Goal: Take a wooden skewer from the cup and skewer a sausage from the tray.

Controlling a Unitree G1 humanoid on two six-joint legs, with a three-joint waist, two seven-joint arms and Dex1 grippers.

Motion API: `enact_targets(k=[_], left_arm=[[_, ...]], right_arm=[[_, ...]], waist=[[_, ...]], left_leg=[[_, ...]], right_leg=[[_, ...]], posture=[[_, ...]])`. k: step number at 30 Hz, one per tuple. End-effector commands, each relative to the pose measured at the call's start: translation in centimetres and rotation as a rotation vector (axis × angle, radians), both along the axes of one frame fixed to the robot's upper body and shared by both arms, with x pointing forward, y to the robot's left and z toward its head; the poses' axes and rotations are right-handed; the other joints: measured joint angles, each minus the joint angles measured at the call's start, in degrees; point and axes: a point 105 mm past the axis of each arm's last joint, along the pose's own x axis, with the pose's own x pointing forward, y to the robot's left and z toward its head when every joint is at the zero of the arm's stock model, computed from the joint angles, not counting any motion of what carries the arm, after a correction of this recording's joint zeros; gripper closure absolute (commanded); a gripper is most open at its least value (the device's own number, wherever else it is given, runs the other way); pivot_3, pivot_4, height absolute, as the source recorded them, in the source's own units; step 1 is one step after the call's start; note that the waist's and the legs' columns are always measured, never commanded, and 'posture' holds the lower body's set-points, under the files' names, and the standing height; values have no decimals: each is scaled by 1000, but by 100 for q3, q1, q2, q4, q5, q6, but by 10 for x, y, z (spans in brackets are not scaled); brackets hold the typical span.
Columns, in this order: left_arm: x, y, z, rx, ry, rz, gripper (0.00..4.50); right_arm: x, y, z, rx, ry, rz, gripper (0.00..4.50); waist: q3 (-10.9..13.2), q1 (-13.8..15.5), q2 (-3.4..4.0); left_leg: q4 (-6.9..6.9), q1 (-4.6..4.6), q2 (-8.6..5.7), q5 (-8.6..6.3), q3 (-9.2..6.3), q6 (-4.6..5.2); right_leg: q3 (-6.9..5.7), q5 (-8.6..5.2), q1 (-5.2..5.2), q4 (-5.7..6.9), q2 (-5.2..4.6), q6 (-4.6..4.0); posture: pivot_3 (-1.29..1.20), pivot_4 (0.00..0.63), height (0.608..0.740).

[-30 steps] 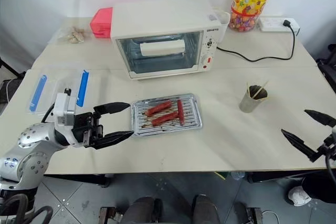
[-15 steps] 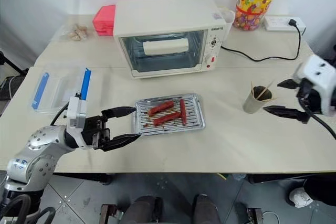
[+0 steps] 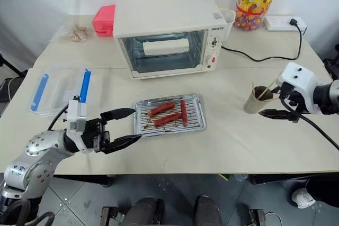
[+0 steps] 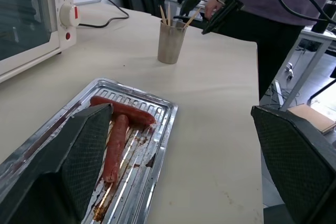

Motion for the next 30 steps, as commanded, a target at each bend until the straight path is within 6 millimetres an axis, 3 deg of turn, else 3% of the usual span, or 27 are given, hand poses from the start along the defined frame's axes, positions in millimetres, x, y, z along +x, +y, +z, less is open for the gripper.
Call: enact_targets(k=[1,4,13,30], left_arm=[[-5,-3,8,-4,-38,-10,0],[-5,-3,8,-3,-39,-4,0],[-5,-2,9,-5,-39,6,0],[-3,-2,6,-13,-37,13,0]], right_arm=[[7,-2,11,-21,-44,8,400],[11,-2,12,-26,-55,9,1264],[8,3,13,-22,-36,41,4472],[7,5,37,-14,-79,70,4472]], waist=[[0,-1,0],[0,-1,0],[0,3,0],[0,5,0]], left_leg=[[-1,0,0,0,1,0],[-1,2,1,0,3,0],[0,2,0,0,4,0],[0,5,0,0,6,0]], right_leg=[[0,0,0,0,0,0],[-3,0,-1,1,2,0],[-9,0,-1,4,1,0],[-11,0,-1,6,1,0]], posture=[[0,150,740],[0,150,740],[0,150,740],[0,150,740]])
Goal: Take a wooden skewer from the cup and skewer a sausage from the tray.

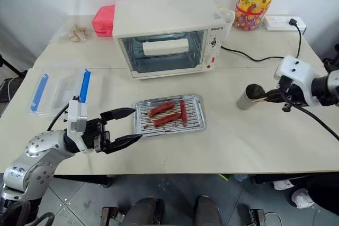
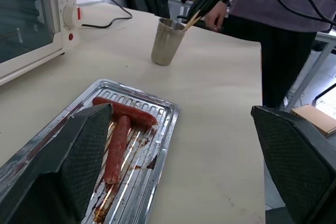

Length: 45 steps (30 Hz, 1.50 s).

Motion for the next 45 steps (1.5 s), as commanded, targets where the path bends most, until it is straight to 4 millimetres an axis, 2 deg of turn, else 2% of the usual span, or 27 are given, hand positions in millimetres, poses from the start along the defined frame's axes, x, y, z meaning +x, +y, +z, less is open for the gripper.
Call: enact_targets(k=[1,11,15,18,22,25,27,29,31,32,35,38,41,45], left_arm=[[-3,-1,6,-11,-38,-4,0],[-2,0,1,-20,-31,0,0],[-3,9,-4,-13,-15,21,0],[-5,16,-9,-2,4,37,0],[-8,48,-25,23,63,137,0],[-9,70,-35,44,83,216,0],[-10,85,-40,62,91,280,0],[-13,99,-43,74,106,338,0],[-17,111,-45,97,101,402,0],[-18,115,-46,107,97,421,0],[-25,123,-50,150,86,467,0],[-33,130,-53,184,87,496,0],[-36,126,-49,170,78,480,0],[-32,96,-36,109,61,350,0]], right_arm=[[1,-5,28,2,-97,-9,4472],[-2,-14,60,6,-139,8,4472],[-19,-19,84,4,-165,86,4472],[-29,-21,95,-3,-168,130,4472],[-43,-14,121,56,-220,189,4472],[-48,1,131,148,-236,265,4472],[-51,21,128,243,-208,364,4472],[-50,45,108,330,-154,476,4472],[-47,75,74,456,-143,580,4472],[-47,83,65,500,-157,600,4472],[-52,99,31,564,-182,643,4472],[-56,103,5,616,-189,632,4472],[-58,104,-5,620,-181,627,4472],[-64,121,-8,632,-169,697,4472]], waist=[[0,0,0],[1,-1,2],[7,-2,12],[13,-9,20],[21,-42,34],[28,-46,36],[28,-43,36],[28,-49,25],[18,-44,-7],[13,-37,-19],[26,29,-5],[28,126,-3],[29,137,-5],[30,122,-6]], left_leg=[[0,0,0,0,0,0],[-1,-1,0,0,7,0],[-3,-2,-1,0,7,0],[-5,-1,0,0,12,1],[-8,3,3,-1,19,0],[-12,5,7,-1,21,-1],[-12,5,9,-3,21,-3],[-15,6,12,-4,19,-4],[-15,8,23,-8,10,-10],[-6,13,30,-12,4,-15],[-5,1,22,-11,2,-15],[-4,-25,-2,-7,7,-6],[16,-25,-3,-9,16,2],[50,3,6,-13,11,7]], right_leg=[[0,0,0,0,0,0],[-1,0,-3,0,1,0],[0,0,-4,-1,0,0],[-1,0,-7,-2,1,0],[5,0,-9,-2,1,0],[5,-1,-12,-3,0,-1],[7,-1,-13,-3,-5,-2],[10,-1,-12,-3,-17,-2],[9,-1,-5,-5,-14,-3],[8,-2,4,-5,-12,-5],[7,-1,-6,0,-14,-5],[-5,-1,-45,21,-11,-4],[-12,1,-35,20,-9,0],[-2,2,3,9,-14,1]], posture=[[0,150,740],[0,150,740],[0,150,740],[0,150,740],[0,150,740],[0,150,740],[0,150,740],[0,150,740],[0,150,740],[0,150,740],[0,150,740],[0,150,740],[0,150,740],[0,150,740]])
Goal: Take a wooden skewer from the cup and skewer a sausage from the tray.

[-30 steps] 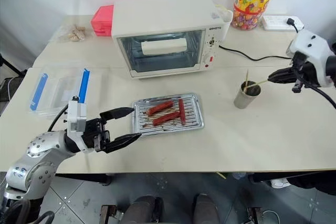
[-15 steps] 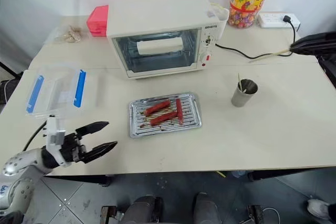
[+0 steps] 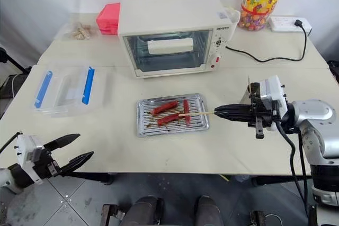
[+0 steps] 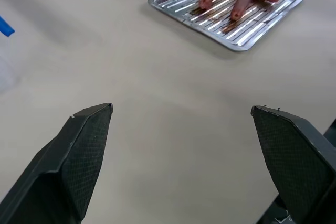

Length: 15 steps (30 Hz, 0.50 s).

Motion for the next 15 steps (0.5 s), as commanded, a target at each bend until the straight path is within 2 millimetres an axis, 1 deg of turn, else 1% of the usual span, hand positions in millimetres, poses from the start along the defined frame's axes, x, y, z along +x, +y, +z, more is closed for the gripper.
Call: enact_targets(k=[1,5,8,12,13,15], left_arm=[[2,-34,21,-28,-68,-154,0],[11,-81,41,-89,-138,-354,0],[17,-106,49,-130,-145,-467,0],[27,-129,61,-211,-162,-545,0],[28,-133,64,-232,-160,-567,0],[25,-143,68,-254,-148,-625,0]], right_arm=[[-8,21,12,34,-71,82,4472],[-15,48,14,79,-35,192,4472],[-16,61,14,102,-17,241,4472],[-16,74,18,139,7,287,4472],[-15,77,19,152,9,288,4472],[-13,79,21,166,20,287,4472]], waist=[[0,-8,0],[-1,-31,1],[-1,-53,1],[0,-109,0],[-1,-118,0],[-1,-125,0]], left_leg=[[0,12,4,-2,-6,-3],[-7,10,1,-3,-18,-8],[-11,3,-1,-4,-23,-10],[-10,-2,-9,-5,-21,-6],[-8,-2,-8,-5,-20,-6],[-6,-2,-6,-5,-20,-6]], right_leg=[[11,0,13,-3,-22,-1],[20,-3,8,2,-31,-6],[13,-3,7,12,-27,-5],[-14,-1,6,12,-16,-3],[-21,-1,6,11,8,-1],[-22,0,7,13,11,-1]], posture=[[0,150,740],[0,150,740],[0,150,740],[0,150,740],[0,150,740],[0,150,740]])
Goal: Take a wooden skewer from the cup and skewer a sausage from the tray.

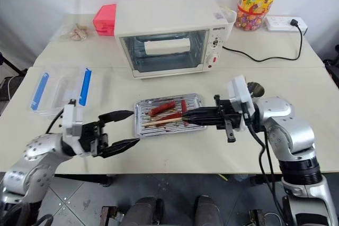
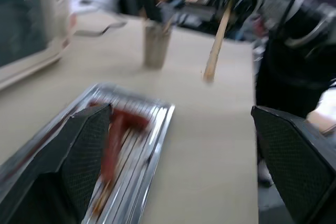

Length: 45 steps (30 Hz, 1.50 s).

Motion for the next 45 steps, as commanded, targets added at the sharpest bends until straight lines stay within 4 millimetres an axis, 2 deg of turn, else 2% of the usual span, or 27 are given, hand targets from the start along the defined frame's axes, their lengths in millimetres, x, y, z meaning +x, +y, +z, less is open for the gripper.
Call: enact_targets(k=[1,7,10,14,26,28,30,35,38,44,45], left_arm=[[-5,-14,8,-46,24,-93,0],[-2,-24,21,-134,28,-110,0],[-5,-28,18,-124,40,-137,0],[-8,-31,16,-118,53,-157,851],[-12,-31,10,-111,87,-161,4489],[-13,-31,10,-118,92,-161,4489],[-12,-31,12,-129,91,-156,4489],[-11,-25,13,-128,103,-131,4500],[-9,-13,10,-113,100,-67,4500],[-4,38,1,-70,36,205,4500],[-4,50,-3,-59,31,263,4500]], right_arm=[[-1,6,9,30,-9,16,4472],[-4,12,6,27,13,43,4472],[-5,14,6,30,14,50,4472],[-5,15,8,36,19,55,4500],[-4,13,7,35,21,46,4500],[-3,13,4,12,32,37,4500],[-2,11,-5,-60,136,20,4500],[2,7,-7,-65,36,-7,3096],[8,-7,-7,-83,1,-63,2112],[25,-58,-20,-163,6,-270,134],[28,-67,-24,-160,12,-311,59]], waist=[[0,-3,0],[0,-6,0],[0,-5,0],[0,0,0],[0,-3,0],[0,-2,0],[0,0,0],[0,-2,0],[0,-4,-1],[1,7,-1],[1,5,-2]], left_leg=[[2,0,3,0,-1,0],[4,0,5,0,-2,0],[8,-1,5,0,-3,0],[9,-2,3,0,-5,0],[9,-5,3,0,-8,0],[8,-6,4,0,-10,0],[9,-6,5,0,-12,0],[8,-7,4,0,-13,0],[7,-7,4,0,-12,0],[3,-8,5,-1,-13,1],[4,-8,4,-1,-12,1]], right_leg=[[1,0,0,1,2,0],[11,0,0,1,4,0],[17,0,1,1,4,0],[18,0,2,0,3,0],[24,0,2,-4,1,0],[25,0,2,-5,2,0],[25,0,2,-5,2,0],[29,0,2,-8,0,0],[29,0,2,-8,1,0],[27,0,4,-18,-1,-1],[27,0,5,-19,-2,-1]], posture=[[0,150,740],[0,150,740],[0,150,740],[0,150,740],[0,150,740],[0,150,740],[0,150,740],[0,150,740],[0,150,740],[0,150,740],[0,150,740]])
